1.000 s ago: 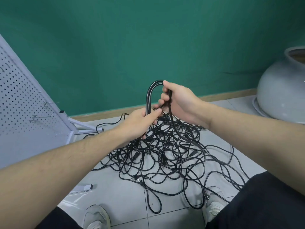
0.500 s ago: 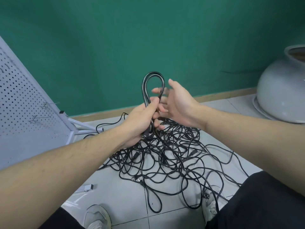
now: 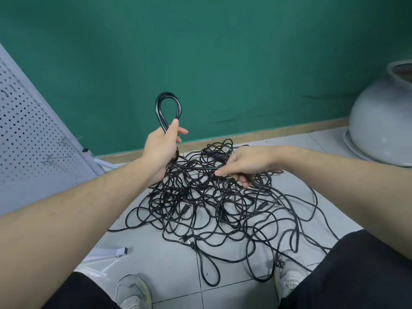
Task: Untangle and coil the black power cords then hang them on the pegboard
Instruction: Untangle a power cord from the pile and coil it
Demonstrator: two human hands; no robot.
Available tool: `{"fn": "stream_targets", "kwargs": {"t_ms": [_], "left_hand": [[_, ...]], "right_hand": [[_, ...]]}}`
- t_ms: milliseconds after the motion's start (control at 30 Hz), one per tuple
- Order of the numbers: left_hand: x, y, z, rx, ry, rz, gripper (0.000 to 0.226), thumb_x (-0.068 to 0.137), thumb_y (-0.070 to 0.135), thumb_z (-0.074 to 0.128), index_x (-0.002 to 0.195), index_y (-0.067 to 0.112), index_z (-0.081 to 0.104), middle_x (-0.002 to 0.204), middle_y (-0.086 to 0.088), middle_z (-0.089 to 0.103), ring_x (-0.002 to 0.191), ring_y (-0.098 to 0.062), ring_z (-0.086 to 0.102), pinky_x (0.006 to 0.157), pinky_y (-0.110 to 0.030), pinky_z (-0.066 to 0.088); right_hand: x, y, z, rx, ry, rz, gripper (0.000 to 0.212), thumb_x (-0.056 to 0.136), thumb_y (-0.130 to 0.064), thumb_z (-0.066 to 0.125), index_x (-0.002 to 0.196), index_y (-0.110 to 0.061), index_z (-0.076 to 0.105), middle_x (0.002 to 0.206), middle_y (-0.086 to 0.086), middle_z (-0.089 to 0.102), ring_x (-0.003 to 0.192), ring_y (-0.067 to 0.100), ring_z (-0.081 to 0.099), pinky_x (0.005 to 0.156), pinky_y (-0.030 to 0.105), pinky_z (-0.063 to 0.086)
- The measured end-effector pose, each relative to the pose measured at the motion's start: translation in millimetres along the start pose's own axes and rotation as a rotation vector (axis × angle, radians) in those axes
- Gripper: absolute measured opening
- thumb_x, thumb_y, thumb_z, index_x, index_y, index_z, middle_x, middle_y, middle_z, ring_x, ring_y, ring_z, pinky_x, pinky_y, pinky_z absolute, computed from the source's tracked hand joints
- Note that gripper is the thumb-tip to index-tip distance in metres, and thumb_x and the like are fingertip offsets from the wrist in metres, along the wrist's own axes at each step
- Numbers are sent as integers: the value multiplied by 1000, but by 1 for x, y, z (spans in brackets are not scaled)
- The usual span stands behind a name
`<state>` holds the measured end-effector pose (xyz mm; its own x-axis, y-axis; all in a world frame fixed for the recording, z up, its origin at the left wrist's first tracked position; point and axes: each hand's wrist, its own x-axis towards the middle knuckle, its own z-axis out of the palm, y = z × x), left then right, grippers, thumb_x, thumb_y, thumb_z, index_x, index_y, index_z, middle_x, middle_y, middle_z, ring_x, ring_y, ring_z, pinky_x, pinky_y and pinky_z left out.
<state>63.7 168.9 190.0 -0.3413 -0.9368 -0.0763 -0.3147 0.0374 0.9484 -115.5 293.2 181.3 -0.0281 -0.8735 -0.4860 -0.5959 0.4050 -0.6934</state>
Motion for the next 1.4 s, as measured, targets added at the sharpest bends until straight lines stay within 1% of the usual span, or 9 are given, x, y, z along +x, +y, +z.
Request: {"fn": "stream_targets", "kwargs": {"t_ms": [133, 300, 467, 567, 800, 1000, 1167, 1300, 1400], "left_hand": [[5, -10, -11, 98, -5, -96, 39, 105, 51, 47, 90, 24, 71, 81, 1, 53, 57, -15, 38, 53, -29, 32], [-3, -16, -6, 282, -165, -49, 51, 98, 67, 46, 92, 26, 75, 90, 1, 62, 74, -13, 51, 66, -31, 36], [-19, -8, 4, 340, -387, -35, 59, 81, 79, 57, 99, 25, 75, 94, 10, 65, 86, -6, 58, 81, -32, 41], [-19, -12, 9, 417, -449, 27, 39, 81, 60, 75, 98, 26, 73, 102, 11, 70, 97, -5, 60, 79, -27, 41], [-10, -22, 6, 442, -363, 104, 33, 104, 43, 50, 91, 23, 73, 79, 8, 59, 70, -9, 51, 63, -28, 36], [-13, -22, 7, 488, -379, 190, 39, 107, 41, 42, 83, 20, 65, 87, 2, 64, 78, -11, 56, 70, -26, 42], [-18, -19, 4, 320, -403, 119, 40, 107, 41, 43, 87, 14, 64, 83, -2, 57, 57, -15, 45, 50, -26, 48], [-26, -15, 5, 302, -467, 188, 39, 108, 39, 43, 90, 15, 68, 54, 15, 53, 57, -11, 45, 54, -26, 42], [-30, -12, 13, 302, -431, 227, 35, 107, 40, 44, 88, 24, 69, 52, 23, 55, 54, -10, 47, 62, -30, 39]], "right_hand": [[-7, 3, -9, 139, 136, -178, 19, 100, -23, 61, 83, -17, 67, 61, -3, 48, 60, 13, 49, 59, 18, 44], [1, -8, -4, 84, 440, -306, 14, 101, -32, 60, 94, -26, 70, 61, -3, 50, 53, 16, 49, 50, 27, 46], [4, -10, -9, -138, 802, -127, 61, 81, -69, 69, 64, -17, 40, 54, -5, 37, 50, 14, 35, 54, 32, 31], [4, -14, -12, -14, 759, -146, 57, 81, -61, 74, 66, -18, 39, 57, -4, 36, 51, 12, 31, 51, 29, 28], [1, -14, -16, 343, 536, -339, 9, 99, -26, 63, 93, -24, 69, 65, -8, 54, 58, 6, 50, 58, 25, 48], [3, -14, -16, -137, 857, -186, 44, 94, -60, 57, 75, -20, 59, 59, -5, 50, 56, 13, 43, 58, 30, 39], [2, -17, -18, 290, 694, -294, 18, 100, -33, 62, 86, -23, 63, 69, -8, 51, 60, 7, 44, 62, 23, 42], [7, -18, -6, 579, 708, -346, 11, 102, -30, 59, 101, -30, 69, 105, -3, 67, 96, 14, 64, 81, 37, 61], [7, -28, -1, 826, 584, -347, 22, 108, -28, 47, 123, -33, 62, 103, 5, 73, 94, 24, 72, 81, 42, 59]]}}
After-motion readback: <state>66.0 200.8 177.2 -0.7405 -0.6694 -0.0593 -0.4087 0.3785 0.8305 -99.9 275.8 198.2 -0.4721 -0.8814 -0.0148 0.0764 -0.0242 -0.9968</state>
